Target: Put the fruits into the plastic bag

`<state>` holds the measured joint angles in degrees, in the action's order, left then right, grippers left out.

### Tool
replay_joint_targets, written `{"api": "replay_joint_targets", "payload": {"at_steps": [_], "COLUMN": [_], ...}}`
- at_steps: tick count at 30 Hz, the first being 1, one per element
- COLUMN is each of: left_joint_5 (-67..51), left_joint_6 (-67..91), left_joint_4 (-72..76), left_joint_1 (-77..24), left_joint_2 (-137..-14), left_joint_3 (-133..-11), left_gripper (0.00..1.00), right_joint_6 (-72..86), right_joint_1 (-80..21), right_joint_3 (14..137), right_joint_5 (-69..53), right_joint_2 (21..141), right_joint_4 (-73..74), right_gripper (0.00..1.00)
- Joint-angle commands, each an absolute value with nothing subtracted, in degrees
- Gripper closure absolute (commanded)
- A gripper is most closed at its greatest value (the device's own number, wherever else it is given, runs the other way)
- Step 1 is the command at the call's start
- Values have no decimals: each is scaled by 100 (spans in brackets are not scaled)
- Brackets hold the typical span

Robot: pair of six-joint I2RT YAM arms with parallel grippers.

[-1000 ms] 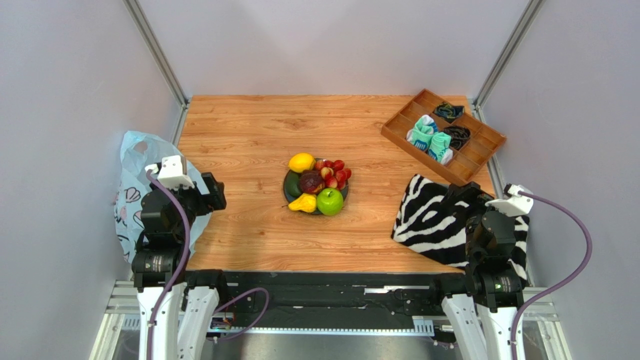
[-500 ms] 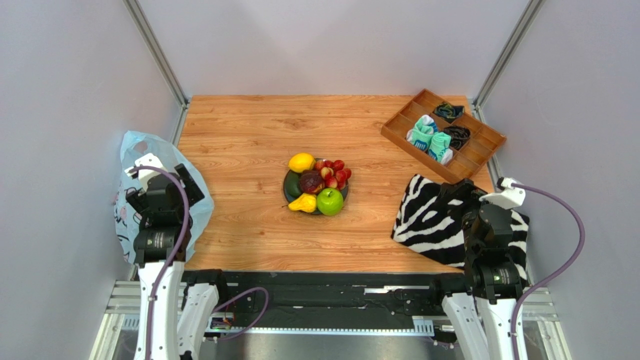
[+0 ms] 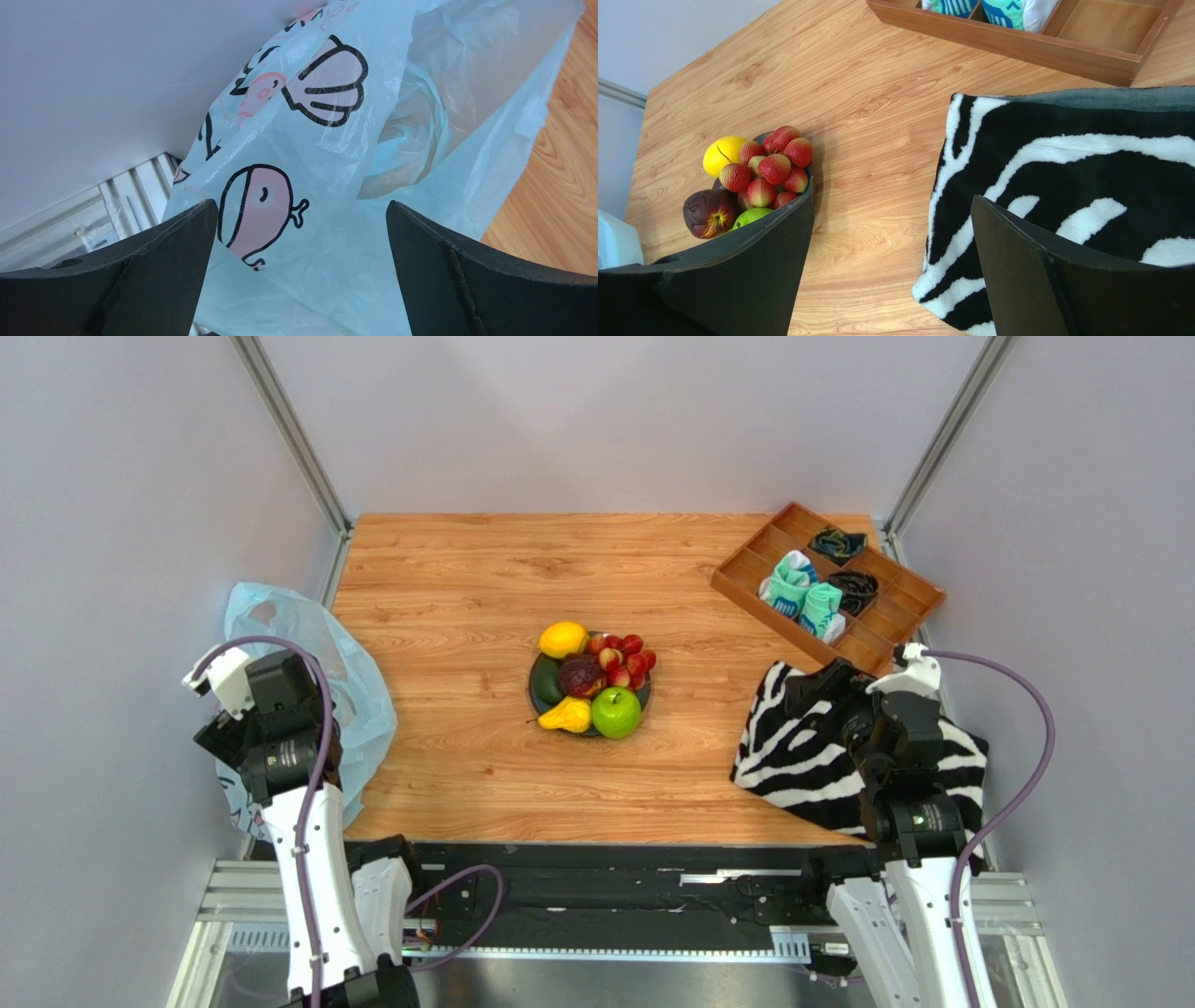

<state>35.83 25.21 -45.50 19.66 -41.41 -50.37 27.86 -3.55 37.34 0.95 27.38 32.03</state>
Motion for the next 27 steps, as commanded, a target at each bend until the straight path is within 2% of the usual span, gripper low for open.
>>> {"api": "replay_joint_targets", "payload": {"at_steps": [1,13,19,22,23,24,27], "left_joint_5": [3278,3287,3050,3076,3033,2884,2402], "left_joint_6": [2856,2812,2918,2979,3032,3076,3190], "left_joint_4": [-4553,-4509,-4719,-4755,-4737,-4755,-4894], "left_joint_1": [2390,2593,2593,2593,2601,2593,2601], "left_joint_2": [-4236,-4596,-4992,-4879,-4834,-4790,-4729], "left_joint_3": [-5019,-5045,-4965,-4888,-4852,-4799,-4702], "left_gripper": [1,2,9,20,33,39,49], "right_joint_6": [2690,2636,2804,2734,2716,2698,2628], "right_joint_1": [-343,-334,-334,-334,-334,-334,-343], "right_joint_3": [3902,3744,3647,3797,3832,3858,3946], "right_joint_5": [-185,-386,-747,-791,-782,-747,-668], "right_joint_2": [2725,2733,2830,2891,2883,2865,2778], "right_joint_4": [2953,2883,2531,2610,2689,2733,2900], "right_gripper": [13,13,13,13,13,13,13]}}
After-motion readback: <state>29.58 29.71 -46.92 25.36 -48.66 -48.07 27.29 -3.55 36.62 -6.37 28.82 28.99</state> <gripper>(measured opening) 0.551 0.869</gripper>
